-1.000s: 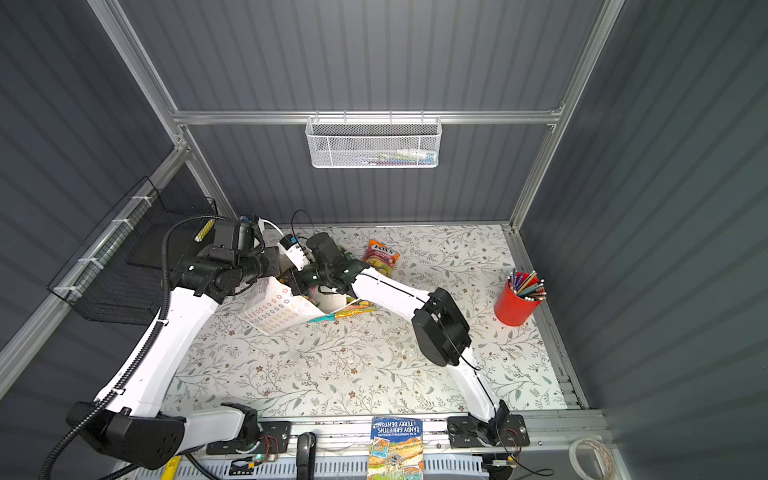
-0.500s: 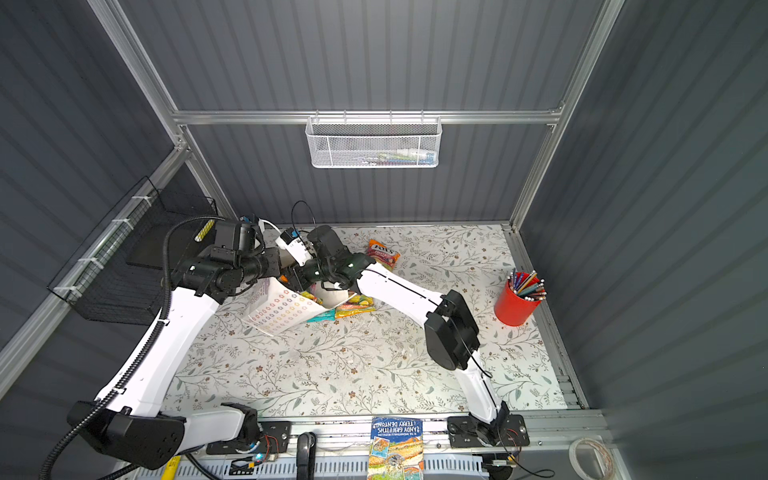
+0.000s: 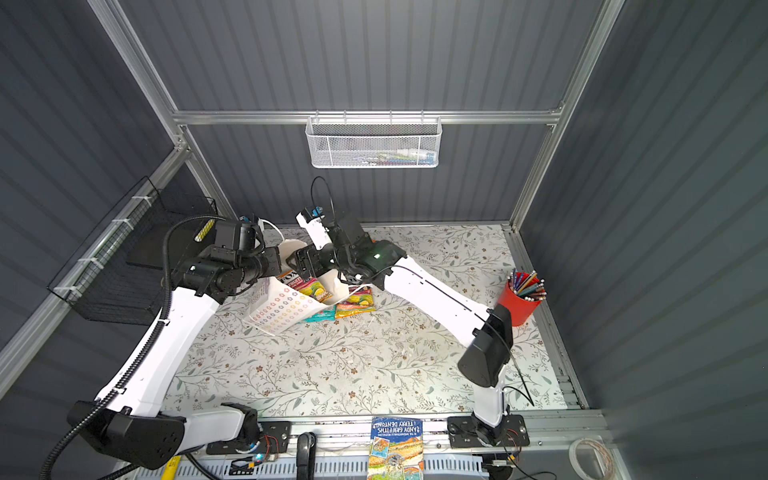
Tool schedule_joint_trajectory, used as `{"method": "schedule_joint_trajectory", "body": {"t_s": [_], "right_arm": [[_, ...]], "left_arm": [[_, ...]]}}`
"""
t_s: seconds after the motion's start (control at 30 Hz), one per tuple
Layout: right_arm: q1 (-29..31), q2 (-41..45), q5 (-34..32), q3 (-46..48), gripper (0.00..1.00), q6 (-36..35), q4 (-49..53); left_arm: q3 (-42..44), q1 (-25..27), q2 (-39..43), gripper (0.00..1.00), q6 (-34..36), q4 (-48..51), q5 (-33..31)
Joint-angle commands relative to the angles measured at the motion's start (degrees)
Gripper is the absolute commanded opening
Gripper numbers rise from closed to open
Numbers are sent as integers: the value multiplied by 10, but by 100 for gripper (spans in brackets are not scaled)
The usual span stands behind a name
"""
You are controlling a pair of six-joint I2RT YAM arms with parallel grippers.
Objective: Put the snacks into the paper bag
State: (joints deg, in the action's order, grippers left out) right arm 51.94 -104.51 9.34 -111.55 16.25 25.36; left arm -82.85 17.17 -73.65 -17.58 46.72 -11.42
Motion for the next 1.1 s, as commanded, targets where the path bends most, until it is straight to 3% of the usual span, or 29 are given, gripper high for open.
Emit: {"method": "schedule_joint_trajectory", "body": {"t_s": [0.0, 0.13, 0.47, 0.63, 1.07], "right_arm": [[2, 61, -75, 49, 90, 18, 22], [2, 170, -103, 182, 99, 62, -28], [2, 344, -106, 472, 99, 254, -170], [1, 341, -98, 537, 97, 323, -228], [-61, 232, -21, 516, 85, 391, -313]], "left_arm": [[-6, 2, 3, 0, 2, -27, -6], [-6, 2, 5, 0, 3, -27, -10], [-3, 3, 12, 0, 3, -29, -8], [-4, 3, 11, 0, 4, -29, -5], [-5, 2, 10, 0, 5, -30, -7]]}}
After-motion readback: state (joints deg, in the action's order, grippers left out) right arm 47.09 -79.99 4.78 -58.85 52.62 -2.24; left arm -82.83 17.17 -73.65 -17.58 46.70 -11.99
